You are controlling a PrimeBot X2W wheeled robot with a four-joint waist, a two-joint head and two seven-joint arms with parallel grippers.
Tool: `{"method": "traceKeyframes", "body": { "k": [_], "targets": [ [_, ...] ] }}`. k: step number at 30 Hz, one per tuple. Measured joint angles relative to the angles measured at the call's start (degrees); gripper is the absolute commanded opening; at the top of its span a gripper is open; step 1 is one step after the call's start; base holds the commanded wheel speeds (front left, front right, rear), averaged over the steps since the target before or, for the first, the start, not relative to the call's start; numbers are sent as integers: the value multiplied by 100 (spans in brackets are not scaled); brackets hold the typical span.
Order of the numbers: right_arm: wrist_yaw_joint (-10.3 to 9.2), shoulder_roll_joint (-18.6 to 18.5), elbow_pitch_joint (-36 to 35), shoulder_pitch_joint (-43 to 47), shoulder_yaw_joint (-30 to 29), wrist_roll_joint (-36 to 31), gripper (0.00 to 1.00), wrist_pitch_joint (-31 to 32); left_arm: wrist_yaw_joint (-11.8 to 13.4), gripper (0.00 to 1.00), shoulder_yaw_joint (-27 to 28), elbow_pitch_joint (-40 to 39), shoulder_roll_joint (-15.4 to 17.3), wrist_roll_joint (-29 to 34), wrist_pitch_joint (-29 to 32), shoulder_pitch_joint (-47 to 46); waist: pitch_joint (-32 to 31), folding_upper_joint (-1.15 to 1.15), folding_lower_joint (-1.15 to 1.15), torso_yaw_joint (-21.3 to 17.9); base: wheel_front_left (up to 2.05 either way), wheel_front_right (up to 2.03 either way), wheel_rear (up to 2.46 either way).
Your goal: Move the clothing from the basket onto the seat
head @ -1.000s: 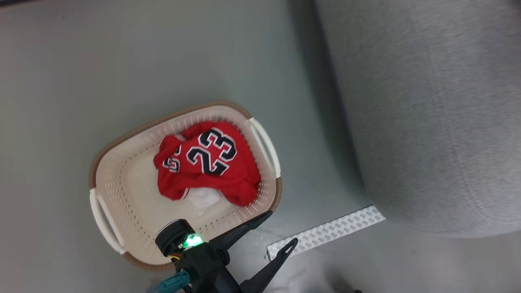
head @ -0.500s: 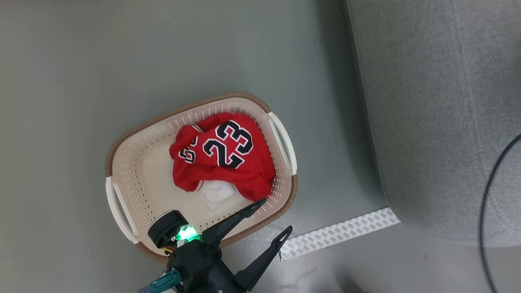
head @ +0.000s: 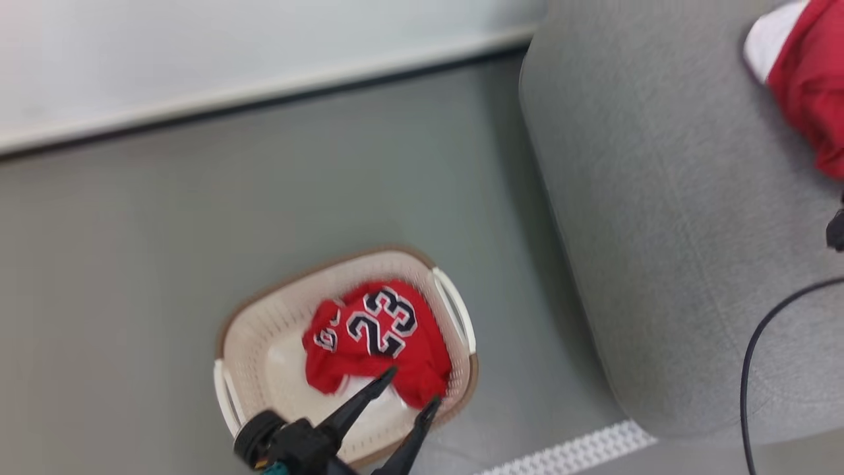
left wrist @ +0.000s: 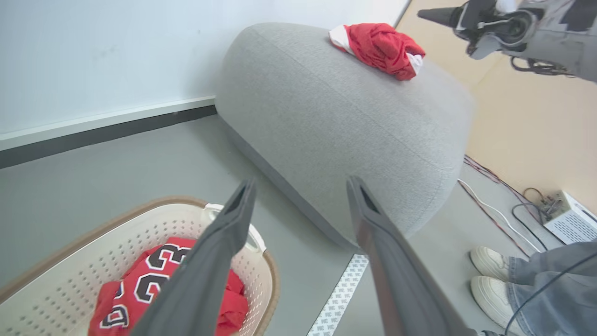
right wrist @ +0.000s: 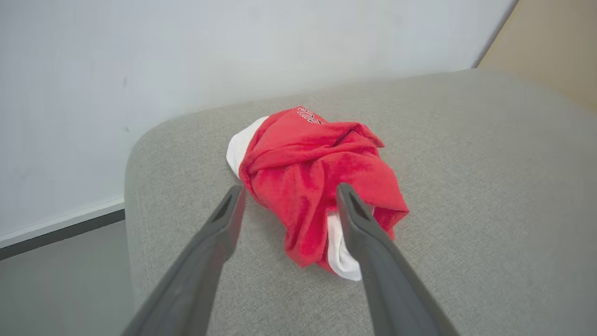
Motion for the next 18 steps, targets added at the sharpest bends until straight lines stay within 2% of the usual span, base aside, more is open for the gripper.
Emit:
{"method": "traceKeyframes", "body": {
  "k": [4, 6, 7, 11, 18],
  "targets": [
    [0, -43, -662, 564, 212, 185, 100, 190, 189, 100, 219, 344, -158, -110, -25, 312, -539, 0, 0, 23, 0, 0, 0],
    [0, -31, -1042, 961, 371, 335, 100, 335, 361, 100, 468, 415, -270, -249, -32, 482, -817, -1, 0, 57, 0, 0, 0],
    [0, 30, -1422, 1334, 501, 510, 100, 439, 493, 100, 786, 412, -359, -335, -33, 668, -1094, -1, -1, 101, 0, 0, 0],
    [-1, 275, -2116, 1913, 727, 665, 100, 520, 755, 100, 1370, 342, -387, -314, -41, 1116, -1619, -1, -1, 202, 0, 0, 0],
    [-2, 667, -2846, 2708, 1102, 854, 100, 258, 981, 100, 2346, 199, -537, -194, -42, 1506, -2284, -1, -1, 501, 0, 0, 0]
  ]
}}
